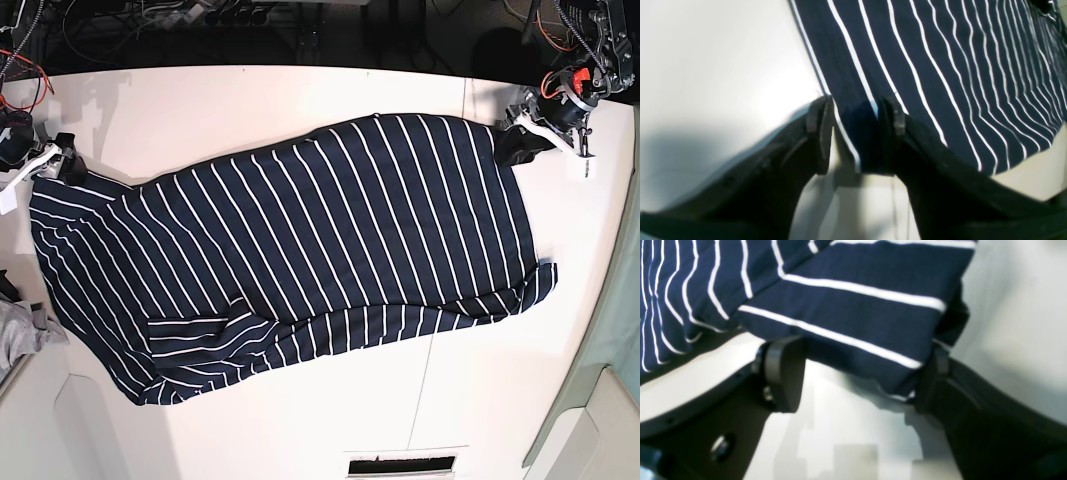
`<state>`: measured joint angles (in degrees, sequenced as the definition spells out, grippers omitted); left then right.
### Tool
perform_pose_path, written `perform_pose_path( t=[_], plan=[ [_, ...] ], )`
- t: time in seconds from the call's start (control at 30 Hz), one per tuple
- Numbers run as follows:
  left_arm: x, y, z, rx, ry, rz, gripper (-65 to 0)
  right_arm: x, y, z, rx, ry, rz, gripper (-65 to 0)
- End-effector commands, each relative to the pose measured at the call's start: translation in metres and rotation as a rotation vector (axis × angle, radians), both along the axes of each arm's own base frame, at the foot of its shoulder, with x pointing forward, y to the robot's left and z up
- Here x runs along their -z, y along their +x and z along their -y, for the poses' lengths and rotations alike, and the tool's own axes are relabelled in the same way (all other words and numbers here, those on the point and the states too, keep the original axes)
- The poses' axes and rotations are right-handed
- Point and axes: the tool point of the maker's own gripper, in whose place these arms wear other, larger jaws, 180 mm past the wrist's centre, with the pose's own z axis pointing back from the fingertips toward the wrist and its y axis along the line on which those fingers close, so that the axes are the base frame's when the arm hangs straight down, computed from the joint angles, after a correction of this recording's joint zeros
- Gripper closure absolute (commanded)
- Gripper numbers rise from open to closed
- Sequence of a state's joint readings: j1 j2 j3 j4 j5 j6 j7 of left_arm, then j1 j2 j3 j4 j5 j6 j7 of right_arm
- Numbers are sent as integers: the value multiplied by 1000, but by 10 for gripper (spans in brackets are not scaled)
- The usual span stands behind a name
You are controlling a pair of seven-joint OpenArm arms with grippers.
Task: Layout the t-shirt on the table in an organized manner, then fold the t-shirt properly
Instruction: 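Grasp the shirt edge with both grippers and drag it outward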
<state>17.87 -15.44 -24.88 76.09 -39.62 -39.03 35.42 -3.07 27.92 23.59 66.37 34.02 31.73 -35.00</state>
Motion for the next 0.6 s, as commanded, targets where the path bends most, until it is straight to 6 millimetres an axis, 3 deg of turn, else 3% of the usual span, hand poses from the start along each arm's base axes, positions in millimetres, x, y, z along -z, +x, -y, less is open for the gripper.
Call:
perform_pose_path(
  t=[0.0,0.17,0.23,0.3,0.33,0.37,0.47,0.5,0.57],
  plan=[
    [6,-10,0,41,24,-56,-258,-13,9,10,4,-18,36,-449],
    [13,-22,17,107,11,-93,-248,-12,9,10,3,-16,33,-449],
    [14,-23,21,119,7,-96,-174,-12,8,9,2,-15,29,-448],
    [12,-21,22,114,-4,-89,-43,-12,8,10,1,-15,28,-431],
    [10,-20,23,108,-16,-80,0,-12,8,10,1,-16,28,-399],
    [7,-17,24,104,-26,-69,0,-12,8,10,1,-16,28,-342],
    [-5,-9,24,121,-8,-35,0,-16,11,11,1,-18,39,-61],
    [-12,-6,23,129,6,-18,0,-20,13,12,-1,-17,49,0],
    [-33,2,21,144,34,37,0,-29,15,17,-9,-17,50,0]
  ],
)
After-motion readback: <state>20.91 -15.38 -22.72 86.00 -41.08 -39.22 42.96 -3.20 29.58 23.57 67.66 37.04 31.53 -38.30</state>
